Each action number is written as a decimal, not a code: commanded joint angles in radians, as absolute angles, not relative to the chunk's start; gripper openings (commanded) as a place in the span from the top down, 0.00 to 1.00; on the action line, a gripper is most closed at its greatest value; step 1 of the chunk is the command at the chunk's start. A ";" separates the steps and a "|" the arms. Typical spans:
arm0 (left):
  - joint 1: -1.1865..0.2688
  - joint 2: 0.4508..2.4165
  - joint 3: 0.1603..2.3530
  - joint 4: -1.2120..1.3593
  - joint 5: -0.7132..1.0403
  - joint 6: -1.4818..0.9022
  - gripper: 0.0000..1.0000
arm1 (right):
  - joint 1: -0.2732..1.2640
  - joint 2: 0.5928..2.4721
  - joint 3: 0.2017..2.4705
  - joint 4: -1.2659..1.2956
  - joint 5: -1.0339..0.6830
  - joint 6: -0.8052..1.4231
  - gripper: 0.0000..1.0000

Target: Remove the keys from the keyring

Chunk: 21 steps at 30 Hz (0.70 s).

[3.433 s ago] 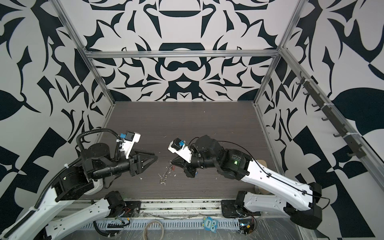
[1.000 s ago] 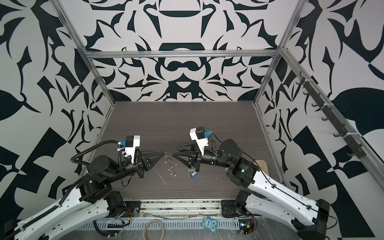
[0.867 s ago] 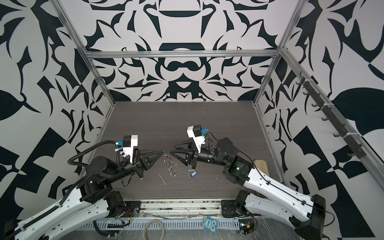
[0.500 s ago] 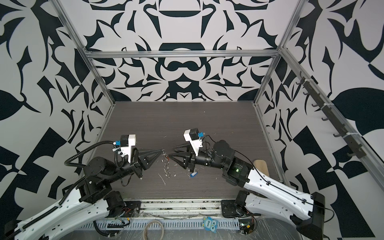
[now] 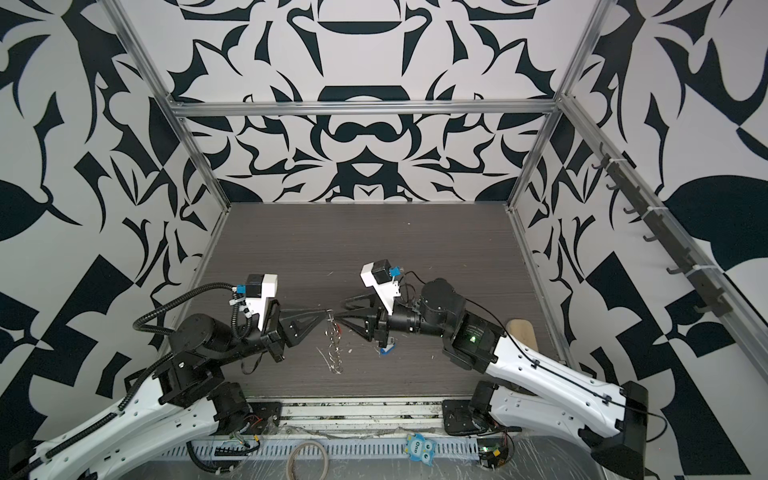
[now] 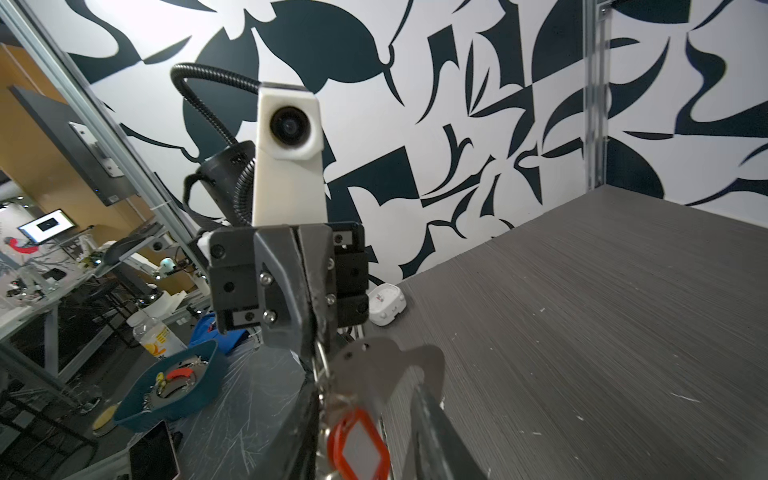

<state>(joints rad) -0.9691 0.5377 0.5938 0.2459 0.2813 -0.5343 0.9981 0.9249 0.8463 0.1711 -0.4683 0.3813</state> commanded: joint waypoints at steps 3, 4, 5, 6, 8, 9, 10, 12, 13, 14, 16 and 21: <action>-0.973 0.513 0.588 0.265 0.299 -0.545 1.00 | 1.012 0.939 0.905 0.265 -0.531 0.405 0.64; -0.972 0.512 0.588 0.263 0.301 -0.545 1.00 | 1.014 0.944 0.908 0.265 -0.539 0.406 0.66; -0.972 0.512 0.590 0.262 0.299 -0.545 1.00 | 1.016 0.949 0.910 0.265 -0.543 0.406 0.68; -0.972 0.512 0.591 0.261 0.299 -0.543 1.00 | 1.017 0.948 0.908 0.267 -0.543 0.406 0.70; -0.973 0.512 0.592 0.256 0.296 -0.543 1.00 | 1.019 0.948 0.907 0.269 -0.543 0.405 0.75; -0.973 0.512 0.592 0.255 0.297 -0.542 1.00 | 1.020 0.948 0.907 0.269 -0.543 0.404 0.78; -0.972 0.514 0.592 0.255 0.296 -0.541 1.00 | 1.020 0.947 0.905 0.268 -0.540 0.403 0.80; -0.972 0.520 0.595 0.252 0.299 -0.542 1.00 | 1.022 0.944 0.905 0.268 -0.537 0.403 0.83; -0.973 0.523 0.597 0.250 0.299 -0.541 1.00 | 1.022 0.943 0.905 0.270 -0.535 0.404 0.83; -0.973 0.525 0.599 0.247 0.299 -0.542 1.00 | 1.023 0.943 0.906 0.271 -0.535 0.406 0.83; -0.972 0.528 0.603 0.244 0.299 -0.541 1.00 | 1.024 0.941 0.907 0.273 -0.534 0.407 0.88; -0.972 0.533 0.604 0.244 0.298 -0.551 1.00 | 1.026 0.938 0.907 0.270 -0.529 0.407 1.00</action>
